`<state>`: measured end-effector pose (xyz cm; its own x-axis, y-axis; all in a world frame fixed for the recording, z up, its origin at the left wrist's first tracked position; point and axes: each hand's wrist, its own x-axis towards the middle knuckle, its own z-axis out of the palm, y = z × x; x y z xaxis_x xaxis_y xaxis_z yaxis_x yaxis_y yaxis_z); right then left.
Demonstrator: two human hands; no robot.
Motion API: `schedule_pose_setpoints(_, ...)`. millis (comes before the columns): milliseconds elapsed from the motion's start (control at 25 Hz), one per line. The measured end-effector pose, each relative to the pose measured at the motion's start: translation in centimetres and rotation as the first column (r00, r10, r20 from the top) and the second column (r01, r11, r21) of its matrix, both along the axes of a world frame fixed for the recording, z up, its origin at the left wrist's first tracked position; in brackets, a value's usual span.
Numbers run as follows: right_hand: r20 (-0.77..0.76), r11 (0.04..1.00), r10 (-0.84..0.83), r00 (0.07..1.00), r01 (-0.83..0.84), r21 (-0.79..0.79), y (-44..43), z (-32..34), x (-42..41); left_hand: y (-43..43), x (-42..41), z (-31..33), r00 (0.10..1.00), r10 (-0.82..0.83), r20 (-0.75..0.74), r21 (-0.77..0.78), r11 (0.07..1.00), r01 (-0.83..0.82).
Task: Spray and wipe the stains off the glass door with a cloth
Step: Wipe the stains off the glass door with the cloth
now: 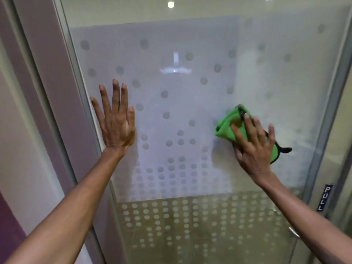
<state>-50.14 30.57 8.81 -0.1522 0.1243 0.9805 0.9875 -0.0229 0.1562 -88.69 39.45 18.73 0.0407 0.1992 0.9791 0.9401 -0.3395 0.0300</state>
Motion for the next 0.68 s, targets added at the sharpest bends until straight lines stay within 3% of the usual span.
schedule_pose_setpoints(80, -0.248, 0.998, 0.048, 0.968, -0.036, 0.05, 0.2, 5.8, 0.2, -0.1, 0.4, -0.3, 1.0, 0.005, 0.021, 0.01, 1.0, -0.005)
schedule_pose_setpoints(160, -0.333, 0.992, 0.105, 0.937, -0.074, 0.103, 1.0, 9.0, -3.0, 0.2, 0.5, -0.4, 0.999, 0.006, 0.034, 0.024, 1.0, -0.007)
schedule_pose_setpoints(240, -0.208, 0.988, 0.13, 0.969, -0.108, 0.114, 2.0, 8.4, -7.3, 0.3, 0.4, -0.4, 1.0, 0.001, 0.029, 0.042, 0.999, -0.002)
schedule_pose_setpoints(360, 0.031, 0.981, 0.192, 0.981, -0.193, 0.01, 2.6, 1.6, -11.5, 0.1, 0.2, -0.4, 1.0, -0.002, 0.008, 0.053, 0.999, 0.002)
schedule_pose_setpoints(520, 0.315, 0.971, 0.212, 0.925, -0.163, -0.177, 1.4, -9.1, -8.5, 0.0, 0.0, -0.5, 1.0, -0.004, -0.01, 0.059, 0.998, 0.004)
schedule_pose_setpoints(600, 0.332, 0.975, 0.168, 0.928, -0.108, -0.193, 0.3, -10.8, -3.8, -0.1, 0.0, -0.3, 1.0, -0.017, -0.012, 0.055, 0.998, 0.018)
schedule_pose_setpoints(680, 0.184, 0.987, 0.091, 0.979, -0.064, -0.147, -1.2, -9.7, 1.3, -0.3, 0.2, -0.4, 1.0, -0.029, -0.009, 0.052, 0.998, 0.03)
